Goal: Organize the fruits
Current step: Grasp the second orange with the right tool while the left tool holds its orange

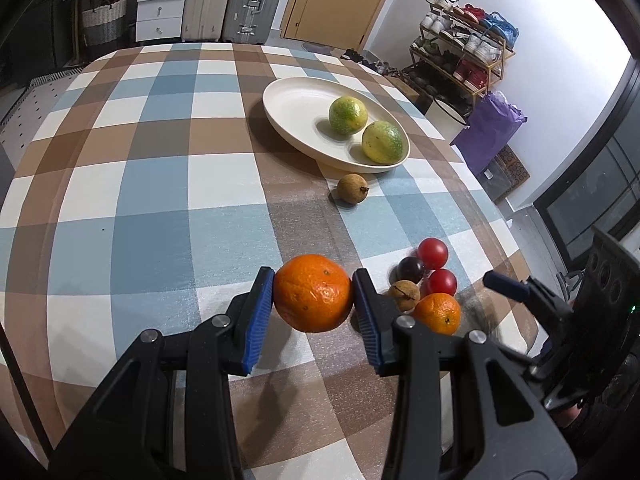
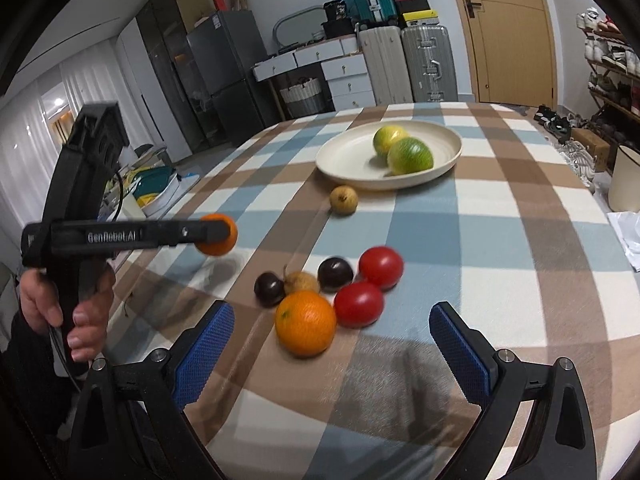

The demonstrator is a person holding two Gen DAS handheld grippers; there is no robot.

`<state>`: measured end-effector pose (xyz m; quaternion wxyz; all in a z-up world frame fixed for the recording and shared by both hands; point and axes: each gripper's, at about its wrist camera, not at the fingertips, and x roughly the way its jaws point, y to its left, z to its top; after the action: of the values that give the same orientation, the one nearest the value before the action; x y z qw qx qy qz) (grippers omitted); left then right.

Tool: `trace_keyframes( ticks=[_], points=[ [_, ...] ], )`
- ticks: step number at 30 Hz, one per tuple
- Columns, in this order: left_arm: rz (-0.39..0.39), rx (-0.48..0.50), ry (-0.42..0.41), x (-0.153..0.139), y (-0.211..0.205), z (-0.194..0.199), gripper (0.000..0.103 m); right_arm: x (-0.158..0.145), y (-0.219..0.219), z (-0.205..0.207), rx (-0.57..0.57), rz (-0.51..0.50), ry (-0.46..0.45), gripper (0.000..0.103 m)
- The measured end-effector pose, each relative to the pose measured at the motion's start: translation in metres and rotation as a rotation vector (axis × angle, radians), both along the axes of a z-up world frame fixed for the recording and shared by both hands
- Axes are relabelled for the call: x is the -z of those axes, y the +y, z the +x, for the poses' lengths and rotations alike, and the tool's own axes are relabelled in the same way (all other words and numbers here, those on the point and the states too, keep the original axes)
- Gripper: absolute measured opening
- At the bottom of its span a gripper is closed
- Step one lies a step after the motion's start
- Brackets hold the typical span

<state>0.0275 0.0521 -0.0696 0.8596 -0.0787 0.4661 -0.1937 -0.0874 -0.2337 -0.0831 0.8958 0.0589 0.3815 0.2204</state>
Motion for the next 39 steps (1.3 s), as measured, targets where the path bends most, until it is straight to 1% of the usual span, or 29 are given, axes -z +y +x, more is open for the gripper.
trace_keyframes(
  ticks=[4, 6, 8, 12, 16, 18, 20, 21, 22, 23, 26, 27, 30, 32, 39],
  points=[
    [0.004, -0.004, 0.006, 0.001, 0.002, 0.000, 0.037, 0.008, 0.006, 0.001, -0.008, 0.012, 0.029, 0.100],
    [0.006, -0.005, 0.007, 0.001, 0.001, 0.001, 0.037, 0.011, 0.007, 0.001, 0.010, 0.007, 0.036, 0.099],
    [0.008, -0.006, 0.007, 0.001, 0.002, 0.002, 0.037, 0.015, 0.007, 0.001, 0.013, 0.024, 0.055, 0.092],
    [0.009, -0.010, 0.008, 0.001, 0.003, 0.002, 0.037, 0.020, 0.010, 0.003, -0.004, 0.046, 0.086, 0.090],
    [0.012, -0.009, 0.007, 0.001, 0.002, 0.002, 0.037, 0.021, 0.015, 0.004, -0.025, 0.059, 0.087, 0.089],
    [0.020, -0.013, 0.007, 0.001, 0.003, 0.002, 0.037, 0.022, 0.016, 0.004, -0.028, 0.065, 0.088, 0.086],
    [0.027, -0.018, 0.005, 0.001, 0.004, 0.002, 0.037, 0.022, 0.018, 0.005, -0.035, 0.068, 0.087, 0.080],
    [0.029, -0.021, 0.006, 0.001, 0.005, 0.002, 0.037, 0.022, 0.020, 0.005, -0.037, 0.064, 0.086, 0.079],
    [0.030, -0.024, 0.008, 0.002, 0.006, 0.002, 0.037, 0.022, 0.021, 0.006, -0.039, 0.062, 0.085, 0.073],
    [0.031, -0.028, 0.009, 0.002, 0.007, 0.002, 0.037, 0.022, 0.022, 0.007, -0.041, 0.059, 0.085, 0.063],
    [0.054, -0.044, 0.010, 0.003, 0.007, 0.001, 0.037, 0.024, 0.023, 0.011, -0.047, 0.055, 0.092, 0.042],
    [0.064, -0.047, 0.009, 0.002, 0.006, 0.000, 0.037, 0.025, 0.023, 0.011, -0.048, 0.053, 0.094, 0.037],
    [0.078, -0.052, 0.002, 0.000, 0.005, -0.002, 0.037, 0.023, 0.021, 0.010, -0.055, 0.067, 0.090, 0.037],
    [0.086, -0.053, -0.010, -0.003, 0.004, -0.004, 0.037, 0.020, 0.020, 0.007, -0.057, 0.063, 0.071, 0.037],
    [0.086, -0.052, -0.018, -0.009, 0.002, -0.004, 0.037, 0.008, 0.017, 0.004, -0.055, 0.063, 0.031, 0.037]
  ],
)
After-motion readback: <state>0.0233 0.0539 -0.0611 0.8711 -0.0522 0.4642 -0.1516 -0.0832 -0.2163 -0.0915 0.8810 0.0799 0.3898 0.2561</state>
